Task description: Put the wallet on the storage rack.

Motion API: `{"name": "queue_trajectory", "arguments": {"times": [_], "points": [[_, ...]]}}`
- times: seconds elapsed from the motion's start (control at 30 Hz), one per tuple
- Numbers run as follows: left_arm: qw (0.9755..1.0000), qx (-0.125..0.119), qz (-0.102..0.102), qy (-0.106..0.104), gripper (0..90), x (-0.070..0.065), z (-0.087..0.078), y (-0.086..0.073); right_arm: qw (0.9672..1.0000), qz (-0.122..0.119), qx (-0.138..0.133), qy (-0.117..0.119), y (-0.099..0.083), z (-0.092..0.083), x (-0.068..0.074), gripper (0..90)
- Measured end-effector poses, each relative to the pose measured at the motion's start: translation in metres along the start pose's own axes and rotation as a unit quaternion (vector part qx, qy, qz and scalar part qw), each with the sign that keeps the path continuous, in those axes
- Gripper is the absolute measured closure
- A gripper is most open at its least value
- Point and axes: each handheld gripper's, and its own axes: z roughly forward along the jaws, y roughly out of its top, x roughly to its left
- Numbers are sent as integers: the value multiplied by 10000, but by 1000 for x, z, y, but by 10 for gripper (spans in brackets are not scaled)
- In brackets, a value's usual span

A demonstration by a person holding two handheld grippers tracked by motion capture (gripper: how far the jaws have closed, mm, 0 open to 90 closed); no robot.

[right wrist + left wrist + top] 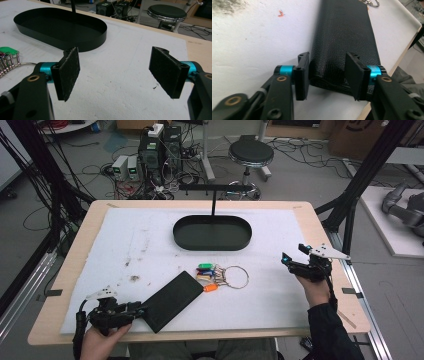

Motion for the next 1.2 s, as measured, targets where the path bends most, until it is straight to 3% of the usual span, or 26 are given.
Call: {"name": "queue_trajectory", "arguments": {"times": [0.13,0.23,0.27,0.3,0.37,0.4,0.43,0.47,0.5,0.53,0.57,0.6,0.63,0.67,0.7,0.8,0.83,0.87,0.9,0.93,0.97,1.0,1.03,1.1,1.13,1.2], "points": [[9998,-153,13,-118,715,3,-5,1,10000,25,8,-8,0,0,0,250],[9997,-189,100,-103,758,2,-6,2,10000,19,6,-5,0,1,-1,251],[9991,-330,248,-104,767,0,-7,5,10000,23,10,-9,0,1,-1,251],[9991,-330,248,-104,775,0,-7,5,10000,23,10,-9,0,1,-1,251],[9960,-605,662,11,787,-7,-11,11,10000,27,-10,-11,0,0,-1,252],[9960,-605,662,11,791,-7,-11,11,10000,28,-15,-11,0,0,0,253],[9942,-673,835,76,791,-9,-12,14,10000,28,-15,-11,0,0,0,253],[9902,-774,1147,201,795,-15,-13,19,10000,25,-22,-16,0,0,0,253],[9902,-774,1147,201,796,-15,-13,19,10000,25,-22,-16,0,0,0,253],[9864,-889,1359,257,798,-19,-14,22,10000,26,-28,-17,0,0,-1,254],[9864,-889,1359,257,799,-19,-14,22,10000,26,-28,-17,0,0,-1,254],[9813,-1023,1602,291,800,-23,-16,25,10000,44,-44,-9,0,-1,0,254],[9813,-1023,1602,291,801,-23,-16,25,10000,36,-67,8,0,-1,0,255],[9770,-1103,1795,333,802,-26,-17,27,9999,78,-110,56,1,-1,1,255],[9770,-1103,1795,333,802,-26,-17,27,9999,78,-110,56,1,-1,1,255],[9714,-1240,2000,301,803,-29,-18,27,9992,137,-243,296,3,-1,6,272],[9694,-1268,2082,303,803,-30,-19,27,9982,111,-322,502,6,1,12,274],[9650,-1318,2243,316,803,-33,-20,28,9977,66,-337,583,8,2,17,274],[9650,-1318,2243,316,804,-33,-20,28,9973,0,-340,644,10,4,21,274],[9612,-1389,2366,297,804,-35,-22,28,9966,-56,-360,745,12,6,26,274],[9612,-1389,2366,297,805,-35,-22,28,9966,-56,-360,745,12,6,26,274],[9581,-1437,2463,274,805,-37,-22,29,9949,-145,-403,910,15,10,35,273],[9581,-1437,2463,274,805,-37,-22,29,9949,-145,-403,910,15,10,35,273],[9547,-1505,2559,207,806,-39,-22,29,9906,-152,-425,1295,20,18,49,274],[9517,-1553,2644,130,806,-40,-23,30,9881,-159,-431,1465,21,20,53,274],[9500,-1582,2692,50,806,-41,-23,31,9825,-165,-435,1804,25,27,62,274]]}}
